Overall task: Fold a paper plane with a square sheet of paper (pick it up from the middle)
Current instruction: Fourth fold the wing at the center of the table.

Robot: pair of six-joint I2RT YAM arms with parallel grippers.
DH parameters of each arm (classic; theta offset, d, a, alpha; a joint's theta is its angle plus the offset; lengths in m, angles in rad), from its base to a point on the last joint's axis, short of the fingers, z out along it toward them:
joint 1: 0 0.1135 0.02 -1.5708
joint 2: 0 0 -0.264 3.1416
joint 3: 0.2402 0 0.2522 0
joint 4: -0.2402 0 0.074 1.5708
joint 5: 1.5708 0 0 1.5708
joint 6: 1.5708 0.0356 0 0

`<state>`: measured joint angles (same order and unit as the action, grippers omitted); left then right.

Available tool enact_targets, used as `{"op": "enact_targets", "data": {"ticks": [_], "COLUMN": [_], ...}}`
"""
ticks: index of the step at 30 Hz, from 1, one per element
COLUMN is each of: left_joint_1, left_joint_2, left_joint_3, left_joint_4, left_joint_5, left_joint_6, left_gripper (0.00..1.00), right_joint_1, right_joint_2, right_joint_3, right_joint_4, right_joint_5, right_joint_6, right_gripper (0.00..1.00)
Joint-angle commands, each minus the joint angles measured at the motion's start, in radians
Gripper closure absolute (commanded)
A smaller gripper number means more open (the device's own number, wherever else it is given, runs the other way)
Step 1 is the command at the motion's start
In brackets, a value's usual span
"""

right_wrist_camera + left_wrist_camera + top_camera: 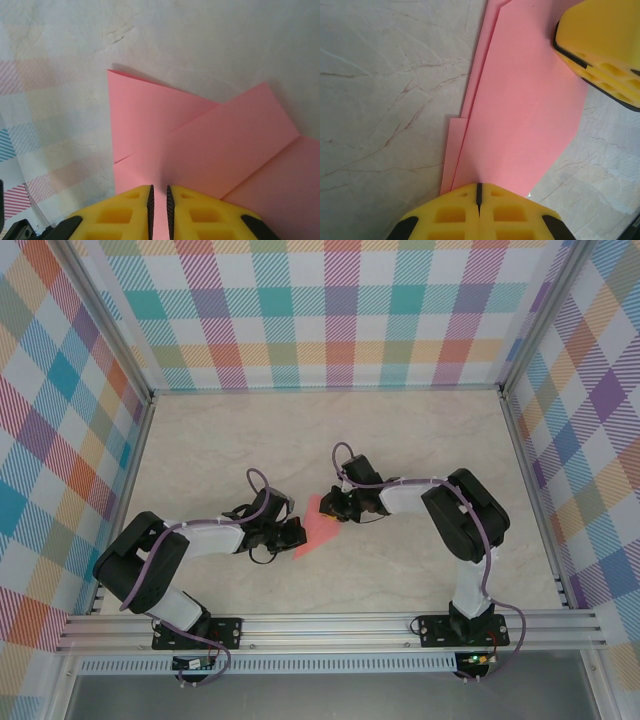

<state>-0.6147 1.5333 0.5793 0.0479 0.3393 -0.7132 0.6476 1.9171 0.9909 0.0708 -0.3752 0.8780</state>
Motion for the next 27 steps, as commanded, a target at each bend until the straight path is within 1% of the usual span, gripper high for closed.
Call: {"op": "enact_targets", "data": {"ticks": [1,3,7,9,11,15,18,23,27], "left_joint_1": [-0.003,-0.003,0.000,0.003,0.011,0.023,0.023,0.023,0.022], "left_joint_2": [0.017,-0.028,-0.139,-0.181,-0.198,-0.157,-0.097,-0.002,0.015], "left_joint_3": [-0.051,-0.035,0.044,0.084,0.109,0.108,0.085,0.042,-0.036], "left_joint_4": [-0.214,-0.238,-0.309,-0.346,-0.337,-0.177,-0.049,0.021,0.020], "left_joint_5": [-0.071,-0.056,-0.039,-0.029,-0.006,0.101,0.143,0.132,0.106], "left_joint_6": [0.017,0.019,0.015,0.009,-0.012,-0.098,-0.165,-0.200,-0.215], "left_gripper": [1.00,0.98,0.89,0.86,0.84,0.82,0.81,0.80,0.80], "right_joint_1": [0.000,0.000,0.000,0.000,0.000,0.000,0.000,0.000,0.000], "right_joint_2": [0.035,0.041,0.047,0.046,0.048,0.048,0.051,0.058,0.059], "right_joint_3": [-0.019,-0.032,-0.056,-0.064,-0.067,-0.069,-0.069,-0.067,-0.075], "right_joint_4": [-0.047,-0.046,-0.033,-0.030,-0.032,-0.032,-0.031,-0.036,-0.034], "right_joint_5": [0.058,0.067,0.068,0.069,0.068,0.067,0.065,0.064,0.065], "right_joint_6": [0.006,0.012,0.020,0.023,0.023,0.022,0.022,0.022,0.022], "right_gripper": [0.84,0.85,0.85,0.85,0.85,0.85,0.85,0.85,0.85]}}
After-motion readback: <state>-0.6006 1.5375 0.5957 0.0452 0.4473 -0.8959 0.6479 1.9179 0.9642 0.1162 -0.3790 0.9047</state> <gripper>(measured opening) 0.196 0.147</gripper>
